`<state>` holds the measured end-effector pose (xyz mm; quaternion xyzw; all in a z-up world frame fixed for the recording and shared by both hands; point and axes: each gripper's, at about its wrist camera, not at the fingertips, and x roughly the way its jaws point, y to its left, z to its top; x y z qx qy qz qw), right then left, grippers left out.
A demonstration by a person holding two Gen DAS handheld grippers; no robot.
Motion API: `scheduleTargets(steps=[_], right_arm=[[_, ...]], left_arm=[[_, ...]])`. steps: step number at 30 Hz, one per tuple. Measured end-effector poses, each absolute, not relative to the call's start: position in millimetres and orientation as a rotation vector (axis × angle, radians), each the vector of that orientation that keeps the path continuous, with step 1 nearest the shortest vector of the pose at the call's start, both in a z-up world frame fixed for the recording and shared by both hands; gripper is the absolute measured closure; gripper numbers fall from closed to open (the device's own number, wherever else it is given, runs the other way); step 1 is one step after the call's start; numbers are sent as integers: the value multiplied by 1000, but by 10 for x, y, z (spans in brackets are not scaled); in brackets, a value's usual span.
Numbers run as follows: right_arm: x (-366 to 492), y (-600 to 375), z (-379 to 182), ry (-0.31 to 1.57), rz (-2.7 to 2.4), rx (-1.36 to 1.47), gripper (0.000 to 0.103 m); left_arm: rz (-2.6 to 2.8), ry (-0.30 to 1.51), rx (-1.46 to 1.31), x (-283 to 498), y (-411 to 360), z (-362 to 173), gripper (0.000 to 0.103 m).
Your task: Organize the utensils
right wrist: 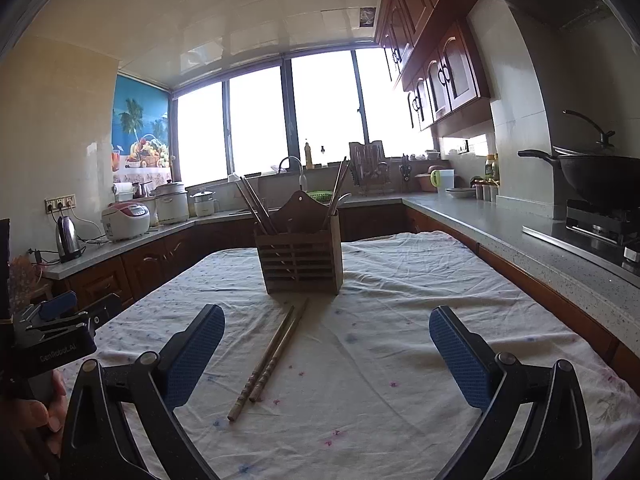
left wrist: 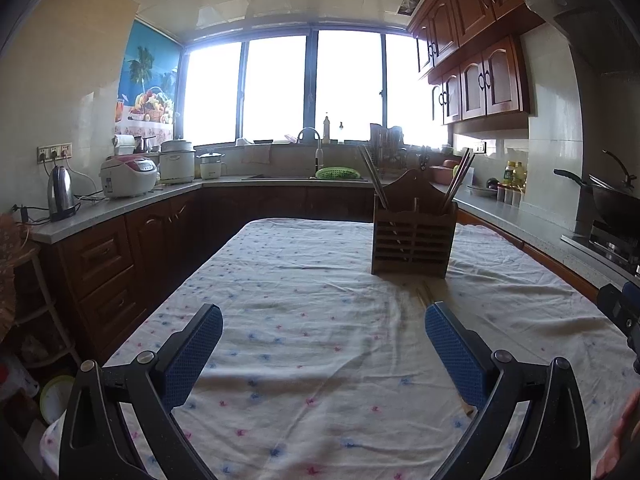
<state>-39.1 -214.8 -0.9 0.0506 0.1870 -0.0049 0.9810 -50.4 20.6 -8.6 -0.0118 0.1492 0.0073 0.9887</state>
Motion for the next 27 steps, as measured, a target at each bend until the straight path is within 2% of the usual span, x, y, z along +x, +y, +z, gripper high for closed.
scheduleTargets(steps=[27], right_arm=[[-469,-2112,-25,341,1,95,0]], left_arm=[[24,299,-9,-535,213,-191,1]])
